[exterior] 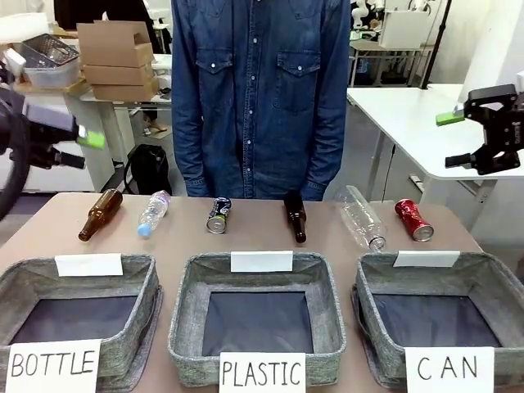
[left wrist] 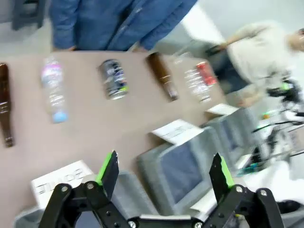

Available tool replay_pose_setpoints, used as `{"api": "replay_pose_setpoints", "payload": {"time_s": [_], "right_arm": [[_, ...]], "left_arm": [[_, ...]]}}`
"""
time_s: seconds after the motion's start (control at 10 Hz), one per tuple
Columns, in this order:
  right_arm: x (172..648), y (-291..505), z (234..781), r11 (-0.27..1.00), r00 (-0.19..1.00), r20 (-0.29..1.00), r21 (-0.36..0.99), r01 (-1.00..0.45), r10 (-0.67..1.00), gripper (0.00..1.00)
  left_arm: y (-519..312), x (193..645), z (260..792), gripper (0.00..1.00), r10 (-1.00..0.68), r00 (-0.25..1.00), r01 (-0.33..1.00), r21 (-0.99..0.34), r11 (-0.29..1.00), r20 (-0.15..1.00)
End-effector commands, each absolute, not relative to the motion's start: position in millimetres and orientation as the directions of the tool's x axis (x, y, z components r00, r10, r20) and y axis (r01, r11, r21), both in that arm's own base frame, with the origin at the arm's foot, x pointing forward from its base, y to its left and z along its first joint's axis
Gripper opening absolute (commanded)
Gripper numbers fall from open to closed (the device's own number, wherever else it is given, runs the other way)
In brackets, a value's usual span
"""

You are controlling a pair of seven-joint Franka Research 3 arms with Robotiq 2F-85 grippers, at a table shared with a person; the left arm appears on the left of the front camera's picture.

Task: Sort the can waste into the basket.
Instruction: Pick up the can waste from the table and place it in the right Fabric basket.

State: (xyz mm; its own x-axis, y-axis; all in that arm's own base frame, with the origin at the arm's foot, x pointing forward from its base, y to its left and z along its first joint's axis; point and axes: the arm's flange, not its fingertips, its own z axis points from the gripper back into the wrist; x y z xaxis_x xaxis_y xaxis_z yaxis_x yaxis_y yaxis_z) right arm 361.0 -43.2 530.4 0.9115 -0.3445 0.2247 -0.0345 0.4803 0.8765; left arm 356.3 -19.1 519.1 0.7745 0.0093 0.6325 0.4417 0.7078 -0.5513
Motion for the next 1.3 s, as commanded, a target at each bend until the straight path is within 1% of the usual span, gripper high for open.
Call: {"api": "replay_pose_setpoints", "payload": {"time_s": [0.0,0.3,0.4,0.5,0.9,1.0,1.1,1.2], "right_arm": [[363.5,-49.7,531.1,0.469,0.919,0.233,0.881,-0.062,-0.317,1.00],[363.5,-49.7,531.1,0.469,0.919,0.233,0.881,-0.062,-0.317,1.00],[363.5,-49.7,531.1,0.469,0.919,0.233,0.881,-0.062,-0.317,1.00],[363.5,-49.7,531.1,0.469,0.919,0.233,0.881,-0.062,-0.317,1.00],[363.5,-49.7,531.1,0.469,0.919,0.233,0.881,-0.062,-0.317,1.00],[358.5,-50.5,529.1,0.486,0.922,0.218,0.873,-0.038,-0.320,1.00],[359.4,-44.2,525.2,0.519,0.943,0.230,0.851,-0.075,-0.240,1.00],[369.9,-26.8,522.4,0.603,0.931,0.265,0.795,-0.062,-0.253,1.00]], "left_arm": [[-12.3,352.9,526.5,1.00,0.092,0.775,0.452,-0.651,0.610,0.625],[-12.3,352.9,526.5,1.00,0.092,0.775,0.452,-0.651,0.610,0.625],[-18.8,353.3,526.3,1.00,0.072,0.786,0.422,-0.618,0.663,0.614],[-24.8,348.4,527.1,1.00,0.036,0.768,0.441,-0.567,0.696,0.640],[-40.3,380.4,515.4,1.00,0.003,0.808,0.421,-0.581,0.696,0.590],[-38.8,384.9,514.6,1.00,0.011,0.813,0.414,-0.592,0.692,0.582],[-30.7,385.8,513.7,1.00,0.018,0.847,0.372,-0.617,0.693,0.531],[-42.0,373.9,512.5,1.00,0.011,0.821,0.394,-0.581,0.712,0.571]]}}
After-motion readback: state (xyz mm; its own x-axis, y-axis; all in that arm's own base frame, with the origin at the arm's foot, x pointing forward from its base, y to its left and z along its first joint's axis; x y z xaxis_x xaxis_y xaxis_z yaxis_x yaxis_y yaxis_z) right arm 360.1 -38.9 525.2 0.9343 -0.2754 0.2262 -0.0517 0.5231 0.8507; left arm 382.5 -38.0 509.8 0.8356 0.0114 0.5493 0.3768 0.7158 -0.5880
